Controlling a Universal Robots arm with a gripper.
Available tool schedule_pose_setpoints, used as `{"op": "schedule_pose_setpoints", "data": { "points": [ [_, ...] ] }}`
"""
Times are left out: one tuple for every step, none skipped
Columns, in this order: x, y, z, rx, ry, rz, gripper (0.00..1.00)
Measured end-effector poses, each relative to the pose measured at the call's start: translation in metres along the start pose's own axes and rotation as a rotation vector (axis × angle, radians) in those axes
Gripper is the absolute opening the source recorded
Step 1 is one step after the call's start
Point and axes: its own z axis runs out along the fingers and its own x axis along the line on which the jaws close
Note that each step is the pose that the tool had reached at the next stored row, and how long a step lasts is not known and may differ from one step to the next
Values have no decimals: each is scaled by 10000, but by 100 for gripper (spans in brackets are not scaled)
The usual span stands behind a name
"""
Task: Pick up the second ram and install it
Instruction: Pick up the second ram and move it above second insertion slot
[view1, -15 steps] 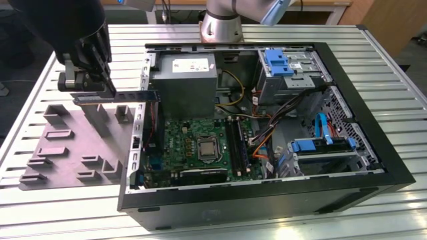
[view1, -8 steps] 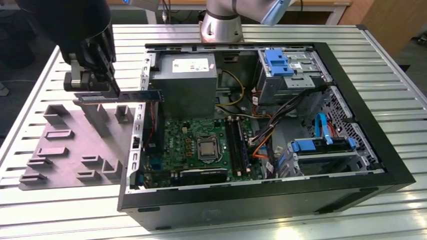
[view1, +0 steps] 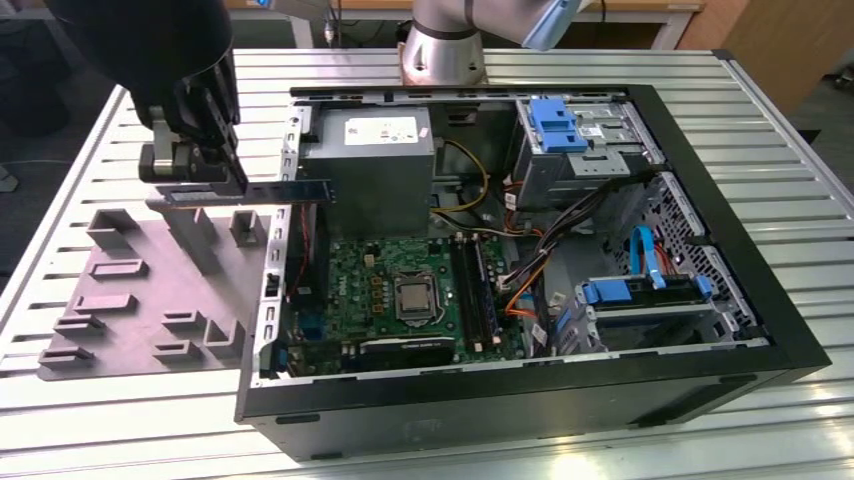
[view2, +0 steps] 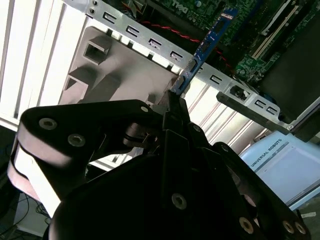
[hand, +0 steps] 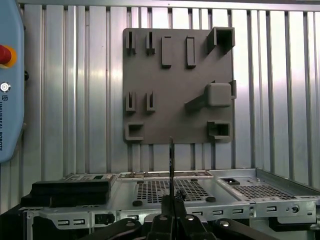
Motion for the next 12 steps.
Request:
{"op": "schedule_pose_setpoints", "data": {
  "points": [
    [0,-6,0,0,0,0,12],
    [0,-12,0,0,0,0,12],
    [0,-18,-1,0,0,0,12],
    [-1,-23,-1,0,0,0,12],
    [-1,-29,-1,0,0,0,12],
    [-1,-34,-1,0,0,0,12],
    [-1,-40,0,0,-1,0,12],
    [-1,-46,-1,0,0,0,12],
    [-1,-51,-1,0,0,0,12],
    [-2,-57,-1,0,-1,0,12],
    [-2,-62,-1,0,0,0,12],
    [-2,-69,-2,0,0,0,12]
  ]
}}
